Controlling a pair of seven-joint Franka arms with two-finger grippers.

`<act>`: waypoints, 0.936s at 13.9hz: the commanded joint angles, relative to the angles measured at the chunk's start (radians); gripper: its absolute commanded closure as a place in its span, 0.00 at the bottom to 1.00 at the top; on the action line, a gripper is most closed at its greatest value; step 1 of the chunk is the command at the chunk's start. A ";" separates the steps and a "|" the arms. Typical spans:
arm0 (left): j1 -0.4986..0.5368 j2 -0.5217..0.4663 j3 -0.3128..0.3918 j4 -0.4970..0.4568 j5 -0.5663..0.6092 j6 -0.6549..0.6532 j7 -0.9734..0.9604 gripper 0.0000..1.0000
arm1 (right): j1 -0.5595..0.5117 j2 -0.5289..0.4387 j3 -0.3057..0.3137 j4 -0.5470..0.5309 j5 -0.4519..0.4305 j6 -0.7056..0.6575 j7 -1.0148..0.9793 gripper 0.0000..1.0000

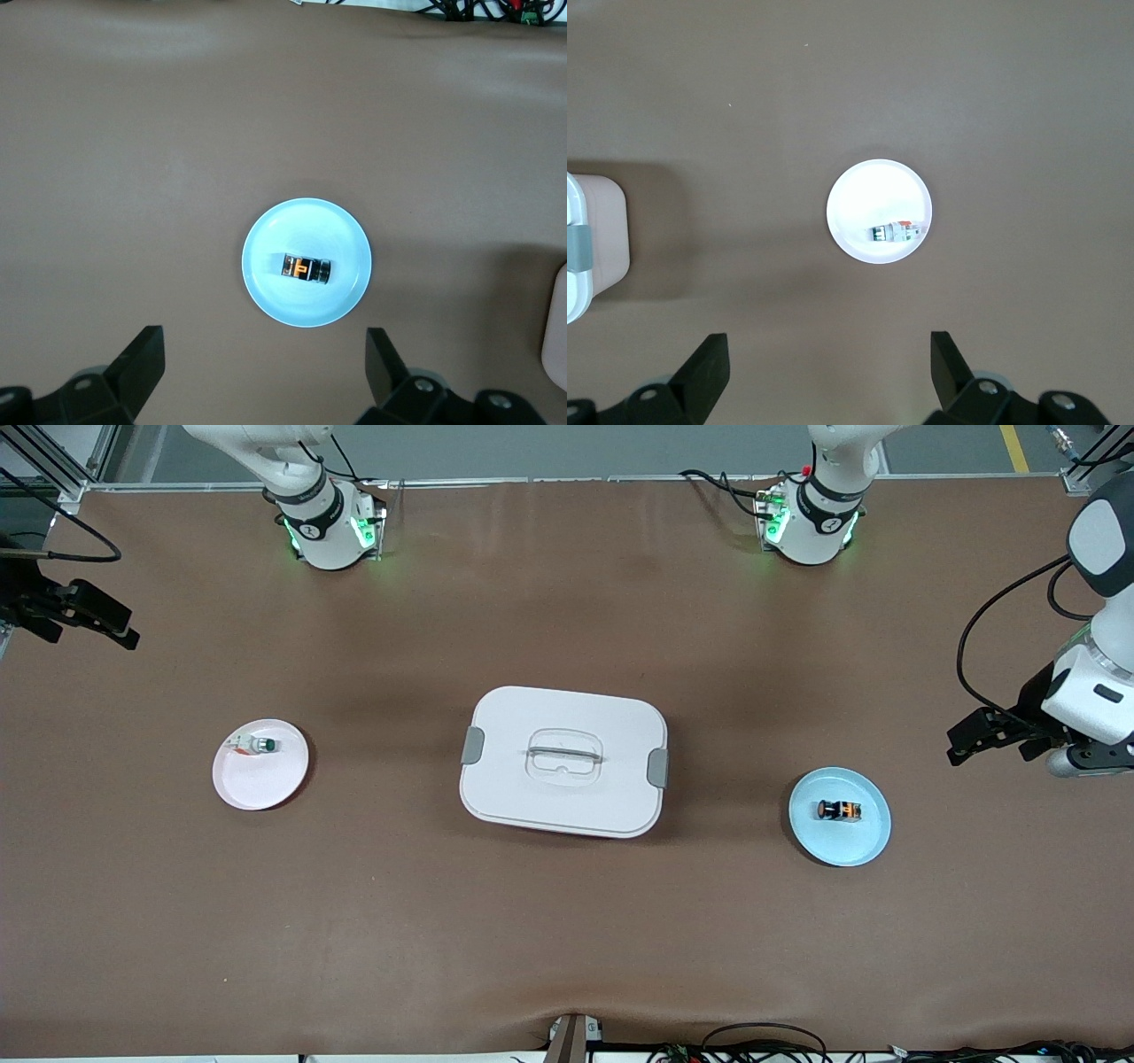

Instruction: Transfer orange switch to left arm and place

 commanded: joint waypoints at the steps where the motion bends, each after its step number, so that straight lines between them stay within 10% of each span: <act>1: 0.004 0.005 -0.003 0.004 -0.019 -0.013 -0.003 0.00 | 0.008 -0.024 -0.001 -0.016 -0.003 0.001 0.020 0.00; 5: -0.037 0.015 0.007 0.005 -0.015 -0.013 -0.003 0.00 | 0.006 -0.023 -0.008 -0.016 -0.003 -0.006 0.008 0.00; 13: -0.444 0.017 0.417 0.005 -0.018 -0.013 -0.020 0.00 | 0.008 -0.023 -0.004 -0.016 -0.003 -0.005 0.008 0.00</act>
